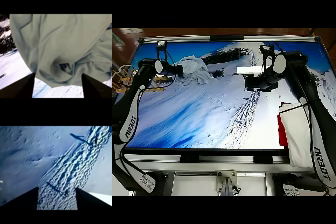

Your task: Fold the shirts.

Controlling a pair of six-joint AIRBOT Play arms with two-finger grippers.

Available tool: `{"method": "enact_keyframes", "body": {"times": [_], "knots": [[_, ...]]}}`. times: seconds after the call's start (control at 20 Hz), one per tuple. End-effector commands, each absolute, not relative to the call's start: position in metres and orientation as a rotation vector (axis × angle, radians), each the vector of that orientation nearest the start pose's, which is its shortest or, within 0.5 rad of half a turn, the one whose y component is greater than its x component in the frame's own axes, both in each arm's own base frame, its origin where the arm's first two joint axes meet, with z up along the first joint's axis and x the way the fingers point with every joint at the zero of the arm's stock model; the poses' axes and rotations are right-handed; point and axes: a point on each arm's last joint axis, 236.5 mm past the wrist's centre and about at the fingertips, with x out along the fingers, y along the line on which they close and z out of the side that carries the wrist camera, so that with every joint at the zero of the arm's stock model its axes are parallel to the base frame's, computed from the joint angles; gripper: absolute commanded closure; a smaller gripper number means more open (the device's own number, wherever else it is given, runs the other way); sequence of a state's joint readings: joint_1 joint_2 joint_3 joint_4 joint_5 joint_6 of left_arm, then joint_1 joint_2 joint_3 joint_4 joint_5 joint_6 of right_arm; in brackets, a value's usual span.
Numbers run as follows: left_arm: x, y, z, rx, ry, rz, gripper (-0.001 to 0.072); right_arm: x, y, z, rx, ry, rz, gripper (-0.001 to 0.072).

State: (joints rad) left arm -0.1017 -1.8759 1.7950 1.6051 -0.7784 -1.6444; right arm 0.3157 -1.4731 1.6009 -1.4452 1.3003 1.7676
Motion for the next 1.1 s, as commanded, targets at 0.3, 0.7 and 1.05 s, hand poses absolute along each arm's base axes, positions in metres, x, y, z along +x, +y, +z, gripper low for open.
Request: {"method": "enact_keyframes", "body": {"times": [0.3, 0.7, 1.05], "knots": [[0.621, -0.069, -0.062, -0.043, 0.935, -0.060, 0.0144, 0.421, 0.177, 0.081, 0.087, 1.216, 0.292, 0.0147], [0.602, -0.147, 0.186, -0.170, 0.609, -0.329, 0.0669, 0.432, 0.151, 0.128, -0.034, 1.038, 0.264, 0.0146], [0.385, -0.219, 0.467, -0.127, 0.106, -0.647, 0.0668, 0.391, 0.064, 0.360, -0.063, 0.325, 0.051, 0.0147]]}}
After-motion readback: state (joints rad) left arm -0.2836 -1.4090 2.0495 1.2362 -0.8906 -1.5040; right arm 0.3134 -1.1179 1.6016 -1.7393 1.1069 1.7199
